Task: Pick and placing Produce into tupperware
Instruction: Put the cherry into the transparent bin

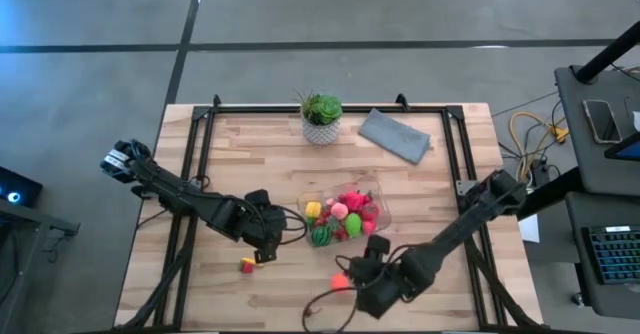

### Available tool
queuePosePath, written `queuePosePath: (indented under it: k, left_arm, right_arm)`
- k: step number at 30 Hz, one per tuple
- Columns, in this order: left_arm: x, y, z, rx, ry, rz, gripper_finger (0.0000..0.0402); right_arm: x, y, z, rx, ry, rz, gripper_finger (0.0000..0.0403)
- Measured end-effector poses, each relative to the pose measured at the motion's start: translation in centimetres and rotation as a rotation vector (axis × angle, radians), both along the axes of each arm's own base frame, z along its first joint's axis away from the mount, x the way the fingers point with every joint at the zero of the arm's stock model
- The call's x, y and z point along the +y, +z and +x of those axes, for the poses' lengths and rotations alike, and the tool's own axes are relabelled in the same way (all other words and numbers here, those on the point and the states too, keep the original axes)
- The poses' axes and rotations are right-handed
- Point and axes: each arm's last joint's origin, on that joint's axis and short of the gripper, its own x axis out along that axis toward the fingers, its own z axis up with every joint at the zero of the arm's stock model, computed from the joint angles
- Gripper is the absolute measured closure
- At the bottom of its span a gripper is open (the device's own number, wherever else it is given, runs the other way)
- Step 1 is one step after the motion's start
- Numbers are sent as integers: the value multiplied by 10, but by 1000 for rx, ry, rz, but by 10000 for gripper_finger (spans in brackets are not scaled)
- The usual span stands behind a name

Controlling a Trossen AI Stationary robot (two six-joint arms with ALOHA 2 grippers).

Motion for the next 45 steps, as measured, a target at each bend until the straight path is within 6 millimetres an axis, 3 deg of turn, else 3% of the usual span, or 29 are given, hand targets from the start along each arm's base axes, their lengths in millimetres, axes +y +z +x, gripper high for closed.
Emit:
queuePosePath:
  k: [9, 21, 36, 45]
  left_arm:
    - [0, 0, 0, 1, -1, 0, 119]
    - [0, 0, 0, 2, -2, 0, 119]
    - [0, 0, 0, 2, 2, -2, 119]
    - [0, 0, 0, 2, 5, -4, 119]
  right_arm:
    - [9, -51, 16, 160, 53, 38, 165]
    - [3, -83, 31, 183, 50, -37, 170]
    - [1, -80, 46, 101, 145, -22, 170]
    - [-3, -93, 51, 121, 145, -29, 172]
